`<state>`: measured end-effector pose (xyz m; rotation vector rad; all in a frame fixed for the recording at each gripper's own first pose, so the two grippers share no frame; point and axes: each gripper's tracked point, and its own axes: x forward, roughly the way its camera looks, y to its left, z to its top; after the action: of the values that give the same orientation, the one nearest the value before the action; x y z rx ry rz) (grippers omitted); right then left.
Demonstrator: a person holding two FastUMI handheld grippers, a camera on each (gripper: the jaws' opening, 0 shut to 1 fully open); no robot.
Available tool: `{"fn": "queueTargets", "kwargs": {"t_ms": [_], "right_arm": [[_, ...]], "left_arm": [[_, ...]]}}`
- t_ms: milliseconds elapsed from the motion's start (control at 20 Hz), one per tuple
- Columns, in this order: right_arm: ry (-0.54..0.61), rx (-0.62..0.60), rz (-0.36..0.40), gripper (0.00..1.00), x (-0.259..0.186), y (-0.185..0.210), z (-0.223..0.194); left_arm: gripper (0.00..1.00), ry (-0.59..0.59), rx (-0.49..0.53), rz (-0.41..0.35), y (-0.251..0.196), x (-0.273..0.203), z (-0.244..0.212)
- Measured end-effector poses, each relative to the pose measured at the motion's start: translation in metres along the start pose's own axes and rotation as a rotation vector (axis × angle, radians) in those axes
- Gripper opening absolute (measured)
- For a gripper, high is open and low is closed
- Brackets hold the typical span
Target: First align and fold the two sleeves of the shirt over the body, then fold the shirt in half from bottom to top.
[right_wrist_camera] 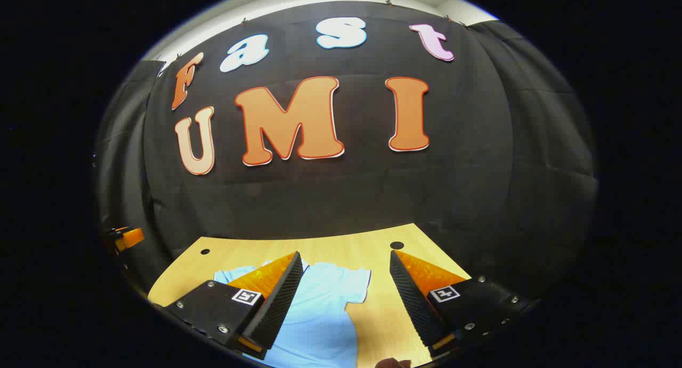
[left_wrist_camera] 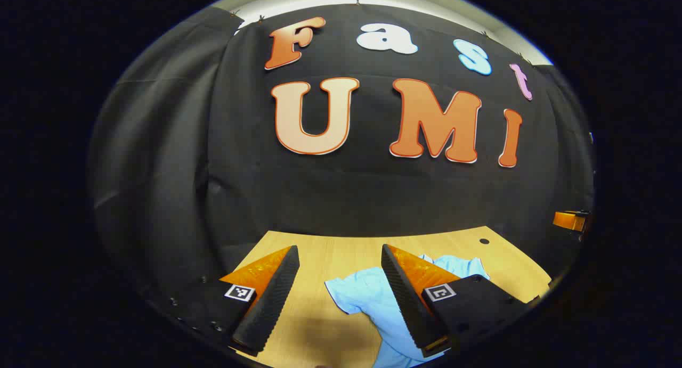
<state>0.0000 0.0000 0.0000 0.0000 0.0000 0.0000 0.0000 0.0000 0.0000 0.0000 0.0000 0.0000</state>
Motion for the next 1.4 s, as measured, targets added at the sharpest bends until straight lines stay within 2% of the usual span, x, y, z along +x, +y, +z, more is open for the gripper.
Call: {"fn": "queueTargets", "kwargs": {"t_ms": [150, 300, 700, 800, 1050, 1300, 1400], "right_arm": [[0.027, 0.005, -0.013, 0.99, 0.012, 0.006, 0.003], [0.068, 0.031, 0.006, 0.99, 0.031, 0.011, 0.000], [0.117, 0.052, 0.035, 0.99, 0.104, -0.001, 0.008], [0.152, 0.033, 0.012, 0.99, 0.122, -0.015, -0.002], [0.375, -0.011, -0.055, 0.99, 0.160, -0.041, -0.054], [0.646, -0.046, -0.083, 0.99, 0.191, -0.050, -0.114], [0.741, -0.049, -0.068, 0.98, 0.203, -0.047, -0.137]], "left_arm": [[1.00, -0.027, -0.003, 0.029, 0.022, 0.012, 0.013], [0.99, -0.047, 0.002, 0.033, 0.026, 0.028, 0.025], [1.00, -0.056, -0.031, 0.056, 0.009, 0.073, 0.044], [1.00, -0.054, -0.012, 0.060, -0.001, 0.085, 0.044], [1.00, -0.048, -0.019, 0.040, -0.023, 0.104, 0.043], [0.98, -0.031, 0.015, 0.021, -0.019, 0.120, 0.038], [1.00, -0.022, 0.013, 0.019, -0.009, 0.129, 0.034]]}}
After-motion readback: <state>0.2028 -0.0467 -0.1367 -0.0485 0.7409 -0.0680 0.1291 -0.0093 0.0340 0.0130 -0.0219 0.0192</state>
